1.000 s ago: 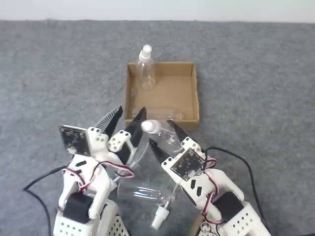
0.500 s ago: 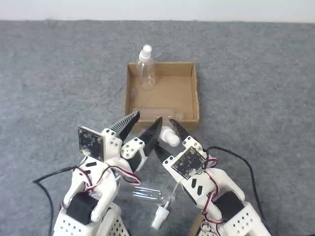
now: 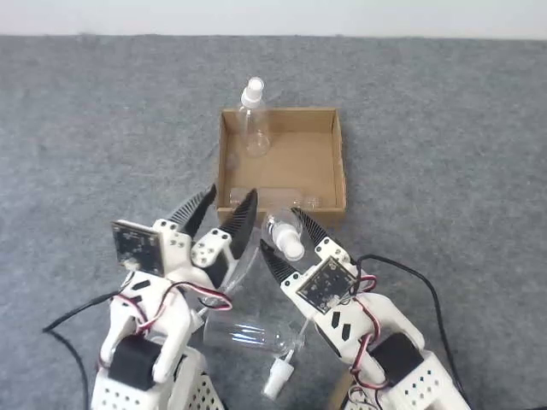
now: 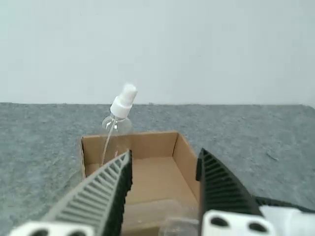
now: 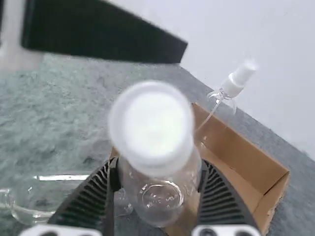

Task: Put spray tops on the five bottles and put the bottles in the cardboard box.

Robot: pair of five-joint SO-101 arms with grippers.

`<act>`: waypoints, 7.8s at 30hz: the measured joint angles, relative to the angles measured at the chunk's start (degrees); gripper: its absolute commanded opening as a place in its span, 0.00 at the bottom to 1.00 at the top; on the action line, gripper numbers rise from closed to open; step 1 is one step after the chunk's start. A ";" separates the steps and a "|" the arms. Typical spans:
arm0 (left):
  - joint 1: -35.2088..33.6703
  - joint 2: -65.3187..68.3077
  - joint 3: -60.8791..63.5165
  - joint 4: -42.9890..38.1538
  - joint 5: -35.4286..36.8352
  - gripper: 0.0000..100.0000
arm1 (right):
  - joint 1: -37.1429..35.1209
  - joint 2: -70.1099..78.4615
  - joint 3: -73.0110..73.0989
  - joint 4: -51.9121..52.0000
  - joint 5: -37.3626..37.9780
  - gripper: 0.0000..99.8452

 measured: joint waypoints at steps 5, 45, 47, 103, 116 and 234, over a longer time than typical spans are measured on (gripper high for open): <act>-1.41 0.00 -1.93 0.35 -2.64 0.20 | 0.00 0.00 0.00 2.02 0.00 0.06; -32.09 0.00 8.44 3.08 -3.25 0.19 | 0.00 0.00 0.00 10.46 -0.18 0.06; -32.09 0.00 8.44 3.08 -3.25 0.19 | 0.00 0.00 0.00 10.46 -2.02 0.06; -33.05 0.00 11.52 -2.90 -3.25 0.19 | 2.37 77.63 -50.73 -16.44 -1.32 0.06; -33.05 0.00 11.52 -2.90 -3.25 0.19 | 2.46 97.67 -57.85 -28.66 -8.44 0.06; -35.87 0.00 11.52 -2.90 -5.45 0.19 | 7.30 75.78 -69.45 27.78 -12.04 0.19</act>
